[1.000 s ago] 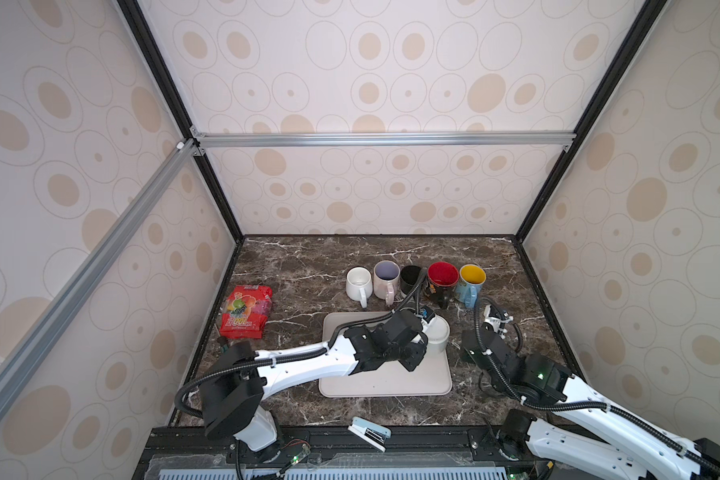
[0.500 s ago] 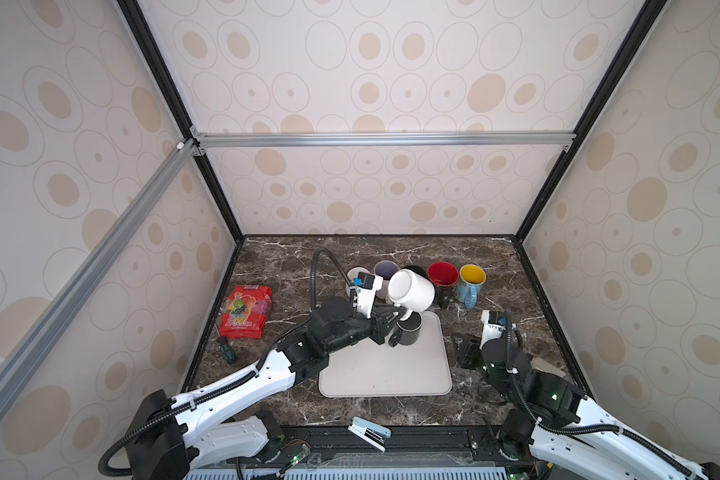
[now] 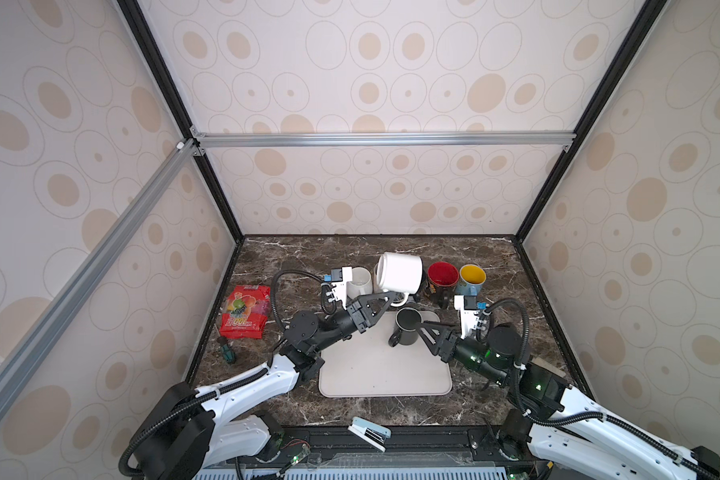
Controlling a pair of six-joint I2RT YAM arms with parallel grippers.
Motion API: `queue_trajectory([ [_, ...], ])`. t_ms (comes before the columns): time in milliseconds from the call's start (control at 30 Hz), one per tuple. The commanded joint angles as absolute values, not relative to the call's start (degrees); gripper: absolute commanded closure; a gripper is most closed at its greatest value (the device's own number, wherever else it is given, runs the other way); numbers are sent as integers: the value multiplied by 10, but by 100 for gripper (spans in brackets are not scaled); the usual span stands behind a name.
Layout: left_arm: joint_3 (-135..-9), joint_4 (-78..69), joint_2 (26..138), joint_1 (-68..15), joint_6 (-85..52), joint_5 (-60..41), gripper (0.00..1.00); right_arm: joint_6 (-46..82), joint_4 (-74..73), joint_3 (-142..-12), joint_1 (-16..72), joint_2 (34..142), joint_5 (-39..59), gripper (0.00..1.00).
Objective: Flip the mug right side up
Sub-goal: 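Grasp the raised red-lined mug's handle with the right gripper while the left holds it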
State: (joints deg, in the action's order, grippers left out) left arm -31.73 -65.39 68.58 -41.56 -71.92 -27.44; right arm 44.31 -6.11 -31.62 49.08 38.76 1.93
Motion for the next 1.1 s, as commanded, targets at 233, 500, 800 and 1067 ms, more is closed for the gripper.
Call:
queue_trajectory([
  [233,-320,-927,733,-407,-846,-313,100,455,-241,-373,485,445,125,49],
  [500,-314,-929,739,-407,-839,-315,100,444,-257,-415,475,481,129,50],
  [800,-317,-938,759,-408,-839,-324,100,498,-319,-421,446,531,156,56],
  [1067,-320,-965,782,-412,-855,-327,100,518,-346,-433,434,551,160,60],
])
